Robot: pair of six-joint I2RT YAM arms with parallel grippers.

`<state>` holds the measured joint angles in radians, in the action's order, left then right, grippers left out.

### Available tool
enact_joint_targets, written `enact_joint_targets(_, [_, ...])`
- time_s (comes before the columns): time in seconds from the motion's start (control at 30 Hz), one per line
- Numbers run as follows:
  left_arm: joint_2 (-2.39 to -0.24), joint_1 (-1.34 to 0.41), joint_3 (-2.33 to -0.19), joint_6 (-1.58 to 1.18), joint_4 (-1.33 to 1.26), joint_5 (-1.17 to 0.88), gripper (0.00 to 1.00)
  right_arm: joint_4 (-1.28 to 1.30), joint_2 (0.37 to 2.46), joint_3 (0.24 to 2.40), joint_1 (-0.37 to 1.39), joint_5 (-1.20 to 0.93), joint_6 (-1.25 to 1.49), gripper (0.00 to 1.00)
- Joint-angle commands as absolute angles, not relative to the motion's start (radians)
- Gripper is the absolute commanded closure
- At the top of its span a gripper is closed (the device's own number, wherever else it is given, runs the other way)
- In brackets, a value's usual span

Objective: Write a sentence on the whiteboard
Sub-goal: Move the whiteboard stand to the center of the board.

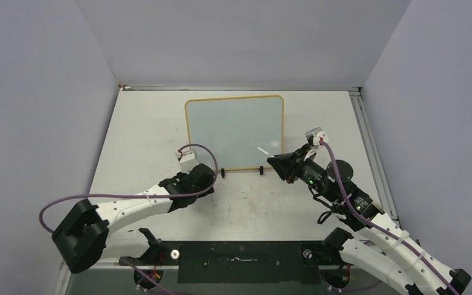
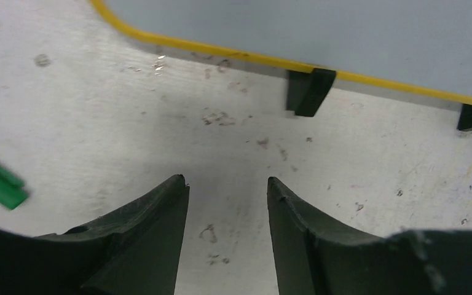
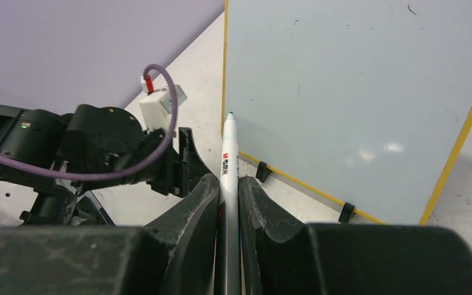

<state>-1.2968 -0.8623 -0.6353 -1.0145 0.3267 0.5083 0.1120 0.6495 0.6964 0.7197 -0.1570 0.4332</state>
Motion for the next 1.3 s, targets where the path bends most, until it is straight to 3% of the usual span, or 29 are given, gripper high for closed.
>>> enact_joint_targets(0.0, [-1.47, -0.897, -0.775, -1.038, 0.15, 0.523, 0.52, 0.097, 0.641, 0.726, 0.722, -0.119, 0.442, 0.95])
enact_joint_targets(0.17, [-1.609, -0.904, -0.856, -1.017, 0.124, 0.539, 0.51, 0.109, 0.634, 0.731, 0.721, -0.105, 0.442, 0.95])
enact_joint_targets(0.43, [-1.693, -0.905, -0.879, -0.992, 0.119, 0.577, 0.6, 0.119, 0.636, 0.732, 0.722, -0.081, 0.429, 0.95])
enact_joint_targets(0.67, [-1.734, -0.907, -0.906, -0.966, 0.146, 0.654, 0.69, 0.113, 0.641, 0.726, 0.721, -0.083, 0.434, 0.95])
enact_joint_targets(1.17, [-1.768, -0.907, -0.911, -0.916, 0.139, 0.733, 0.7, 0.112, 0.653, 0.727, 0.721, -0.09, 0.439, 0.95])
enact_joint_targets(1.27, [-1.784, -0.908, -0.921, -0.896, 0.128, 0.726, 0.75, 0.112, 0.655, 0.727, 0.721, -0.093, 0.443, 0.95])
